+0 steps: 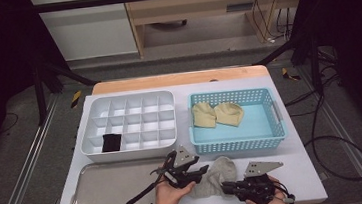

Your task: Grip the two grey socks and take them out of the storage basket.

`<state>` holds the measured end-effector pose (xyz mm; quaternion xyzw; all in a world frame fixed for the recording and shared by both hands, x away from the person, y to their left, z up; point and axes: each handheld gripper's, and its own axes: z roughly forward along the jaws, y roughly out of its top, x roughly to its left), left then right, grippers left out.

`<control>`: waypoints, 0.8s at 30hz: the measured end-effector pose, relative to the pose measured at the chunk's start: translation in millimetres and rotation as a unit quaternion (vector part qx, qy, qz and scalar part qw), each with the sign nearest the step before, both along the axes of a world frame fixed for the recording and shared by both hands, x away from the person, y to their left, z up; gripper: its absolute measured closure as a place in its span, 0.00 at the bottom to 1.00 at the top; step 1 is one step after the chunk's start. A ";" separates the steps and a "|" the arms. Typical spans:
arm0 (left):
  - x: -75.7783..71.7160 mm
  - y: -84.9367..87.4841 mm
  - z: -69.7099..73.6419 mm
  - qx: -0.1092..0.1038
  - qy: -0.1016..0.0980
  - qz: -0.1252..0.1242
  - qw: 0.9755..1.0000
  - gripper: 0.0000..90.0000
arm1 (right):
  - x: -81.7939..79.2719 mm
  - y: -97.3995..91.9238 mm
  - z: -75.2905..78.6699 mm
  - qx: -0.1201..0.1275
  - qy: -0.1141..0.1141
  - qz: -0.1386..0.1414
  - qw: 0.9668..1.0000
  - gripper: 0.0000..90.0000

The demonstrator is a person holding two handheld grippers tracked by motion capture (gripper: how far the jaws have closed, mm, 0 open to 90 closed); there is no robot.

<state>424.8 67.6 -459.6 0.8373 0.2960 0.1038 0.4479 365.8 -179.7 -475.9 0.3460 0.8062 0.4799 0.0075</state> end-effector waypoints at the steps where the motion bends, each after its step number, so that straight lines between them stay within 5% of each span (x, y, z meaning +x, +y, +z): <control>1: 0.5 -1.5 -1.0 0.000 0.003 -0.002 1.000 0.59 | 0.0 0.6 -0.6 -0.001 0.002 0.001 1.000 0.90; 18: 9.9 -26.6 -14.3 0.010 0.031 -0.028 0.999 0.63 | 1.1 3.3 -4.8 -0.003 0.002 0.010 1.000 0.93; 24: 10.9 -31.2 -19.7 0.010 0.044 -0.031 0.998 0.74 | 1.1 3.6 -5.2 -0.006 0.000 0.011 1.000 0.93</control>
